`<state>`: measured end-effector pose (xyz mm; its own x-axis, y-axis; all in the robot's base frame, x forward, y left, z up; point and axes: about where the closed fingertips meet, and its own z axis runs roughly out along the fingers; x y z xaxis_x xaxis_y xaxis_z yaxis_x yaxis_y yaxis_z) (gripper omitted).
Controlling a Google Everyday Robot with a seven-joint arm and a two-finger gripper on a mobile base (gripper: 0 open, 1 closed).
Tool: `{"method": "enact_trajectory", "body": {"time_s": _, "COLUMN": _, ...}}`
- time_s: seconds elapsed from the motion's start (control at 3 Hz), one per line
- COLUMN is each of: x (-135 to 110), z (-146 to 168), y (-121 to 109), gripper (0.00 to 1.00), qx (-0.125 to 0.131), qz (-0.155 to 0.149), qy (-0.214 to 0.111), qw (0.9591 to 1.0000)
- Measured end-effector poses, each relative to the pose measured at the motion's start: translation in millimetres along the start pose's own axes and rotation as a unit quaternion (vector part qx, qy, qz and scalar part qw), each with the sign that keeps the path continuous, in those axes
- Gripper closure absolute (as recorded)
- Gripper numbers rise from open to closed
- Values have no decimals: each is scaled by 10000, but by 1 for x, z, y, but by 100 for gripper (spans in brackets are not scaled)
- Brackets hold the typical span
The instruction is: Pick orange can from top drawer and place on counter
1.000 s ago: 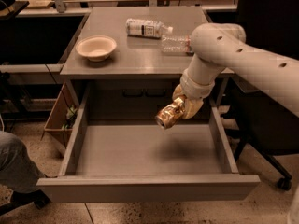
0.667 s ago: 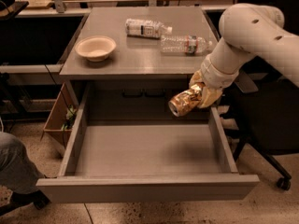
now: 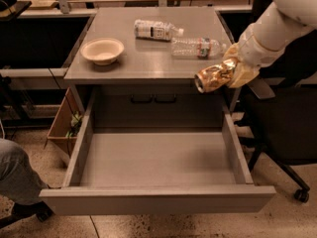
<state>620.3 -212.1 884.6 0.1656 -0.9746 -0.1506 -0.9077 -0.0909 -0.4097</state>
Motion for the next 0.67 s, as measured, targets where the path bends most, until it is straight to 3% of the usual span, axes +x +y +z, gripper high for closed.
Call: {"method": "enact_trajectory", "body": {"time_s": 0.67, "x": -9, "z": 4, "y": -6, "gripper": 100, "qx": 159, "qz": 94, "qy": -144, "qw": 9997}}
